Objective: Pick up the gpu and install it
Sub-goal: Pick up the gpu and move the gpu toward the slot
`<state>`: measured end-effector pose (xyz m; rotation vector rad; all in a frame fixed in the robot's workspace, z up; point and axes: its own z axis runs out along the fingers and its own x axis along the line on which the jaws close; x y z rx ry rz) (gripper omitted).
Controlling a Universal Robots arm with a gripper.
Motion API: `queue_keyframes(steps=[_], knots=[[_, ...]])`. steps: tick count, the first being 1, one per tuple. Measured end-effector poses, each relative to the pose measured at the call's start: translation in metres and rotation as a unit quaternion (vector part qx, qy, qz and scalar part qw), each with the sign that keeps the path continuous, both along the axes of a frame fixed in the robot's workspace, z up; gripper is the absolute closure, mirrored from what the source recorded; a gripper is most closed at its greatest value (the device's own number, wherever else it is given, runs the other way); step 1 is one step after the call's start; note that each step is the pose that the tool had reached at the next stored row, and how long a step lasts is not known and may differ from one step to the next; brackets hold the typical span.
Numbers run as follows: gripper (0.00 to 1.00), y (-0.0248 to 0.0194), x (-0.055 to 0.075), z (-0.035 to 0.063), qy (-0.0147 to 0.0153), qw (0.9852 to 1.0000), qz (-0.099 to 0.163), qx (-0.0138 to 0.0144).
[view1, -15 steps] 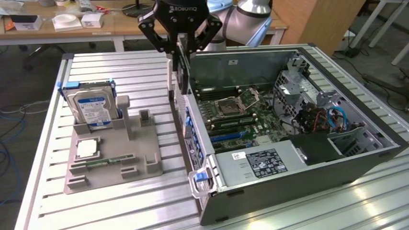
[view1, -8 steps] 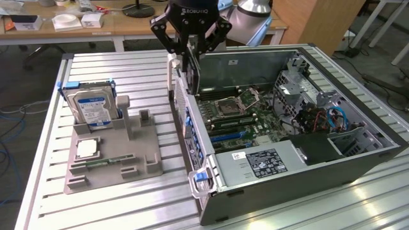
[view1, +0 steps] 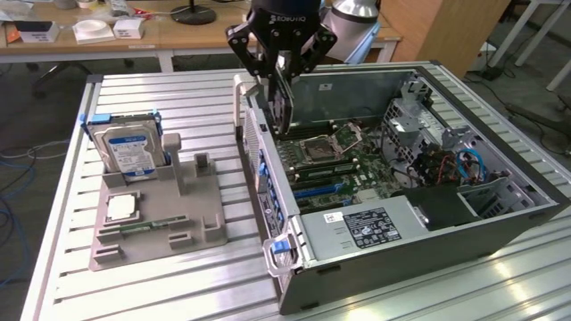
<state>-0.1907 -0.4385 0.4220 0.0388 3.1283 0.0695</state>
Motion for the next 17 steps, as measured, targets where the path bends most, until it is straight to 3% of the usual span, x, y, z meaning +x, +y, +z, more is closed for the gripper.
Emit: queue_keyframes(steps=[17], knots=[[0.73, 0.0, 0.04, -0.0058, 0.0, 1.0, 0.002, 0.0]])
